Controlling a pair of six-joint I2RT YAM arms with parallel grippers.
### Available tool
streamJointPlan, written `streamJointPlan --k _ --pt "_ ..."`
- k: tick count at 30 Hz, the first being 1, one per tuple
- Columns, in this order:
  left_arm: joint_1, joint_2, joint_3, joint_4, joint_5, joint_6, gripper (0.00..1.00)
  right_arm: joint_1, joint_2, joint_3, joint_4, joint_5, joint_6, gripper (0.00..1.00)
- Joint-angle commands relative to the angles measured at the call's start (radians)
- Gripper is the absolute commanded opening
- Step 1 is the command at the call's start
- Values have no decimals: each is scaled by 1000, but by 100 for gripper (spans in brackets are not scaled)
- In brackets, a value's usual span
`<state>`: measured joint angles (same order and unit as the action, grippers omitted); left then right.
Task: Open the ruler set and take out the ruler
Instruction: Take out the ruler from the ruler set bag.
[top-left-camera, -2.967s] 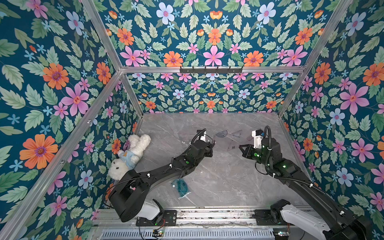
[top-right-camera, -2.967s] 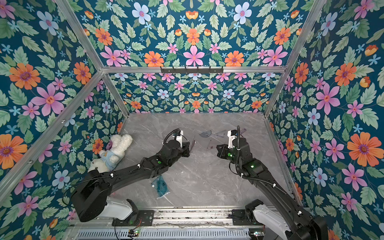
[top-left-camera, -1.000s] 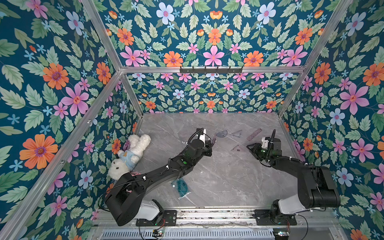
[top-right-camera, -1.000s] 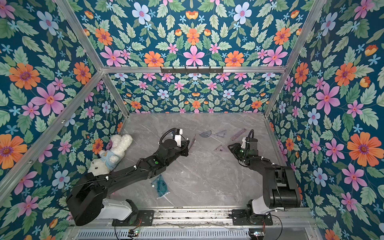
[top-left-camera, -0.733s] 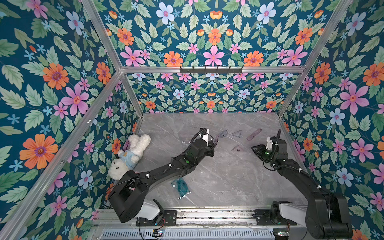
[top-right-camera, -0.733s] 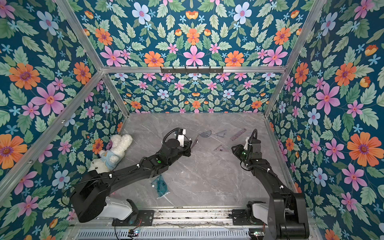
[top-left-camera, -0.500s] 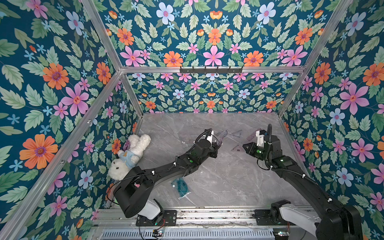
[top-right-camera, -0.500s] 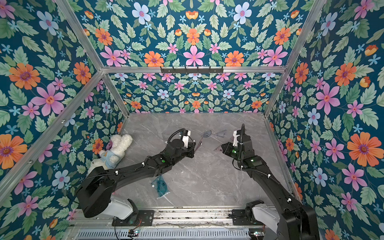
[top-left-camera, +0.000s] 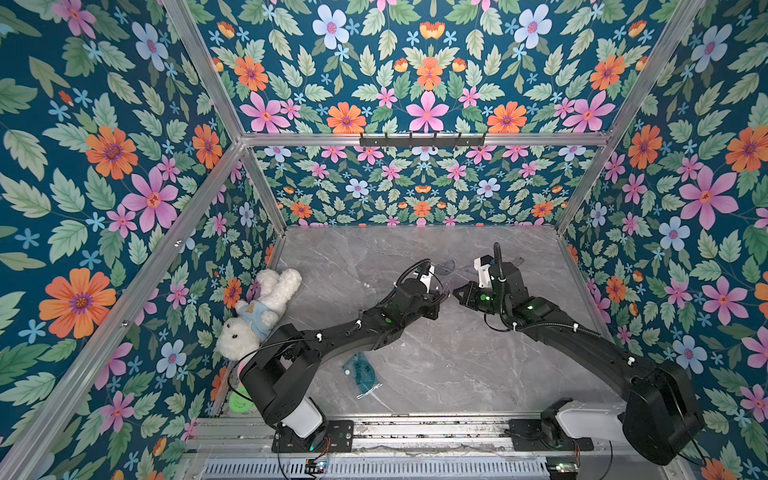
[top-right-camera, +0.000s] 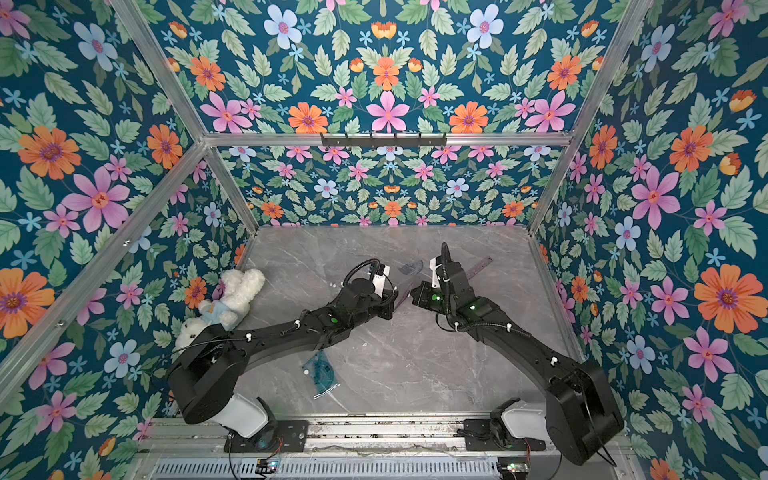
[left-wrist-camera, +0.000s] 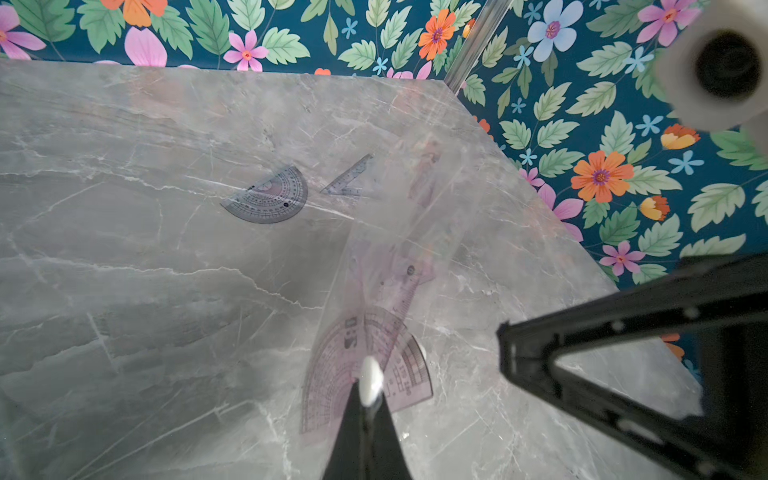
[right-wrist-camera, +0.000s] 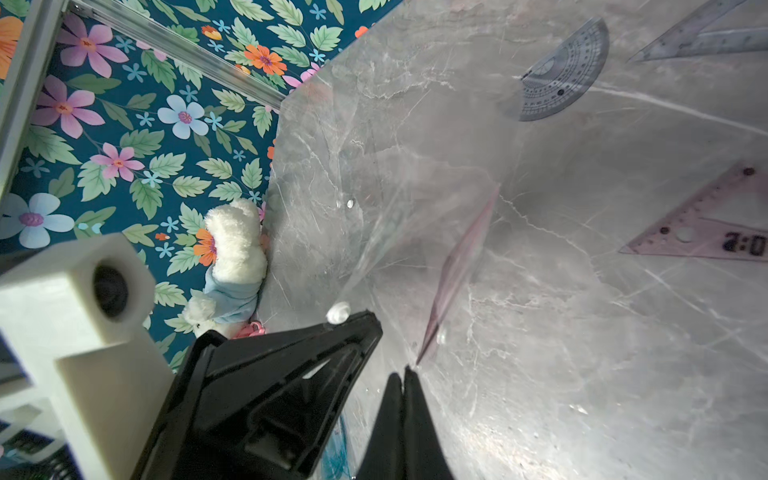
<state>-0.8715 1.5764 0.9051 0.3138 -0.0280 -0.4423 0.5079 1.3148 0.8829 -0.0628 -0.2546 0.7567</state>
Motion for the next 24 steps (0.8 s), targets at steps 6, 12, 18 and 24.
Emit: streamJointPlan --k 6,12,18,24 --pt "-1 0 0 29 27 -7 0 4 74 27 61 0 35 6" --pt "-1 -10 -8 43 31 -10 0 4 121 35 55 30 23 23" --pt "-3 -29 -24 63 28 -13 0 4 162 38 56 46 13 24" --pt "-3 -26 -25 67 33 -13 0 4 184 46 58 48 11 24"
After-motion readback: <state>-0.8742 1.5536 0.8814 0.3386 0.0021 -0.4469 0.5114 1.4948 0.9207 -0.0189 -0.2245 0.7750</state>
